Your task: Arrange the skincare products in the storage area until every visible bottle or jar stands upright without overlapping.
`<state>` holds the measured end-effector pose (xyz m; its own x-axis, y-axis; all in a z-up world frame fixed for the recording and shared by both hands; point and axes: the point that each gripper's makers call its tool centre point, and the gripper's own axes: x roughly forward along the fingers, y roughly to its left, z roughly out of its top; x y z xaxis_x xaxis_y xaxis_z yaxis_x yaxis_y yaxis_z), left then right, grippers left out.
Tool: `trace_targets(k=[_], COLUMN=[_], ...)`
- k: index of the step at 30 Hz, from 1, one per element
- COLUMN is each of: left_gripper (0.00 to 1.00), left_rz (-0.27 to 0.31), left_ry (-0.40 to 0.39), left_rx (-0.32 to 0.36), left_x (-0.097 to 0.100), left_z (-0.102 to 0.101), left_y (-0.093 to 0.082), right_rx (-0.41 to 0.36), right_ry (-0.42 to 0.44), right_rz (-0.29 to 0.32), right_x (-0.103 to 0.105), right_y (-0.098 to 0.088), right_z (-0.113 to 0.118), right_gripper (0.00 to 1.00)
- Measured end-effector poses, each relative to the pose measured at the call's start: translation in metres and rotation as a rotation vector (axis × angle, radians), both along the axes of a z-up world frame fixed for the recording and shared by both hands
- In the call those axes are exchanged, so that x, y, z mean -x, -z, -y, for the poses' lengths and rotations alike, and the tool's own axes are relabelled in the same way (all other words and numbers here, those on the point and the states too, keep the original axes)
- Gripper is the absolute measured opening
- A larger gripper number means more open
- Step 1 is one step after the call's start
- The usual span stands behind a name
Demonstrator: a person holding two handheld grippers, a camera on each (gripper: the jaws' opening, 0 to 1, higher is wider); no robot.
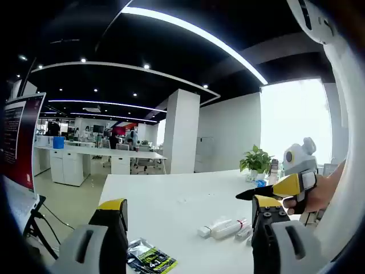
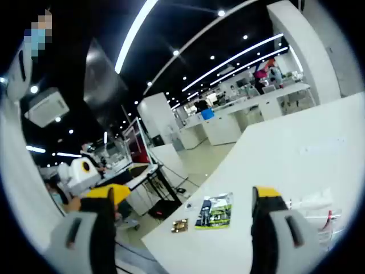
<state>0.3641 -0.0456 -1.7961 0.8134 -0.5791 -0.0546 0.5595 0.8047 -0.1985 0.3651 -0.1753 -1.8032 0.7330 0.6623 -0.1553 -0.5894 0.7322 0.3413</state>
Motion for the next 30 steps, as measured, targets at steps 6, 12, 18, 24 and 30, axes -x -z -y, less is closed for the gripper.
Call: trace_targets(k=[6, 12, 18, 24, 30], left_gripper=[0.98, 0.97, 0.96, 0.95, 0.96], left_rz=[-0.010, -0.027, -0.020, -0.032, -0.049], left_ry=[-0.003, -0.011, 0.001, 0.016, 0.023], left_rx=[-0.011, -0.005, -0.026, -0.038, -0.058], left_x=[0.002, -0.001, -0.001, -0.001, -0.001], left_z=[-0.004, -0.005, -0.005, -0.006, -0.009], left_y=[0.008, 0.009, 0.010, 0.014, 0.022], right_rx=[-0.017, 0.006, -0.006, 0.028, 0.004], right_ry=[0.028, 0.030, 0.058, 0.051, 0.081], right_rz=[-0.020, -0.017, -0.026, -0.023, -0.046], right_x=[-0.001, -0.001, -0.004, -0.002, -0.002], right_y=[0.004, 0.003, 0.004, 0.007, 0.011], right_z=[0.005, 0.010, 0.015, 0.015, 0.018], right_gripper=[0.99, 0.99, 0.99, 0.99, 0.99])
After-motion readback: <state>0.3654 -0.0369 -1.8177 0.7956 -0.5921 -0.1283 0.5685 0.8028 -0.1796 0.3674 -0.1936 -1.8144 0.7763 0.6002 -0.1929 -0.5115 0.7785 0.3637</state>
